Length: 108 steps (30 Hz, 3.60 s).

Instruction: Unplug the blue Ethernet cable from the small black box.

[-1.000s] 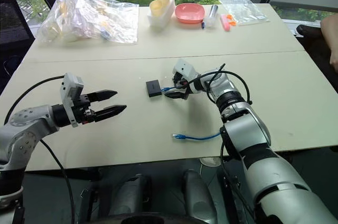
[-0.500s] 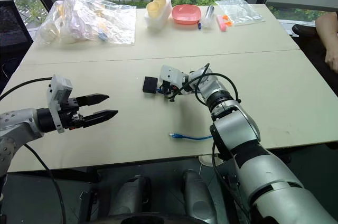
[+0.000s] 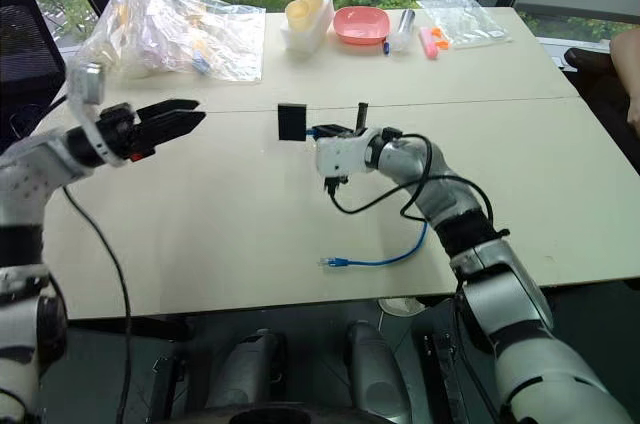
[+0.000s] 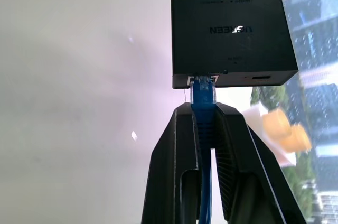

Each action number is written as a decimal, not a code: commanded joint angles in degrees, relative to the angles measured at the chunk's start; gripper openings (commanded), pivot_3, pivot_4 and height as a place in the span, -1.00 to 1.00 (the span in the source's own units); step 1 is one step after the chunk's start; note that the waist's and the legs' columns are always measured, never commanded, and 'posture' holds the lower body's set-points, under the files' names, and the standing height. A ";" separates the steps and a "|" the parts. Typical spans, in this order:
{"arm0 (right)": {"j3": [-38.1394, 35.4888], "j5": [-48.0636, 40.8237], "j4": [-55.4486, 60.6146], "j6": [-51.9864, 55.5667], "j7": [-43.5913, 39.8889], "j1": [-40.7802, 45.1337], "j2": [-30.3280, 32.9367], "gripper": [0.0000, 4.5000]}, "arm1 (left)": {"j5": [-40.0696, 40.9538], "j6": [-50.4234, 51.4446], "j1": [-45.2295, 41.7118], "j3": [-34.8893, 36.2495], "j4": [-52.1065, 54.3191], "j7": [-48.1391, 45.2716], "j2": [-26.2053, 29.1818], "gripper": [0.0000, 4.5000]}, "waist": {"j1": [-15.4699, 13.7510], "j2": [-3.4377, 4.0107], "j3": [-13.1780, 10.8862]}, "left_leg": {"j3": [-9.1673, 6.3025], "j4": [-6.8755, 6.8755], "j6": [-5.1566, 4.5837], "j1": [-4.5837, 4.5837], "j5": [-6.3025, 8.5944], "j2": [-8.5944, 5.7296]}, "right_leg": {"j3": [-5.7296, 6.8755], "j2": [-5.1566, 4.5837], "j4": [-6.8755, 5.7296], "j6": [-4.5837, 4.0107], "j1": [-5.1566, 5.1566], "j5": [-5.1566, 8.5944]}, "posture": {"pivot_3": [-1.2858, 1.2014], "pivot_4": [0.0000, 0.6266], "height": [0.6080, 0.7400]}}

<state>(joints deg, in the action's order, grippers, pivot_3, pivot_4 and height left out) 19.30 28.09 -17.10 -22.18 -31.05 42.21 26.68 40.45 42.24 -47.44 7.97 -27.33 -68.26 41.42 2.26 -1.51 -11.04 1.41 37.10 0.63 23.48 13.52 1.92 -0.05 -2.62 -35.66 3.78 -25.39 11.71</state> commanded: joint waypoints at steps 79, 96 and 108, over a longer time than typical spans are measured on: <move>-30.99 -84.63 35.19 64.27 16.22 -16.97 -34.73 0.98 | 8.49 9.94 0.05 9.47 10.17 4.48 -21.00 -0.78 | 0.03 -0.04 0.01 | -0.23 0.08 -0.02 -0.11 0.00 0.03 | 0.06 -0.02 -0.40 0.14 0.06 0.04 | 0.03 -0.52 1.00; -28.52 -84.94 33.25 61.69 15.83 -17.65 -33.38 -0.97 | 10.40 10.49 1.13 8.40 11.96 5.88 -20.93 -0.78 | 0.09 -0.04 0.00 | -0.23 0.05 -0.02 -0.11 0.00 0.03 | 0.06 -0.02 -0.36 0.10 0.06 0.06 | 0.03 -0.52 1.00; -37.56 -85.21 29.36 53.83 20.16 -14.24 -29.87 -0.97 | 11.71 13.37 4.90 9.46 13.00 5.31 -14.67 -0.78 | 0.20 -0.04 0.00 | -0.23 0.01 -0.02 -0.10 0.00 0.04 | 0.06 -0.02 -0.34 0.08 0.03 0.07 | 0.03 -0.52 1.00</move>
<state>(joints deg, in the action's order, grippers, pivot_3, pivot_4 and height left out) -8.95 -57.84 11.93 39.42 -15.04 26.68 -6.01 50.73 53.99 -44.74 16.47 -17.57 -60.48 23.14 2.46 -1.55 -11.04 1.18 37.10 0.61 23.37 13.53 1.96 0.01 -2.64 -36.00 3.86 -25.36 11.78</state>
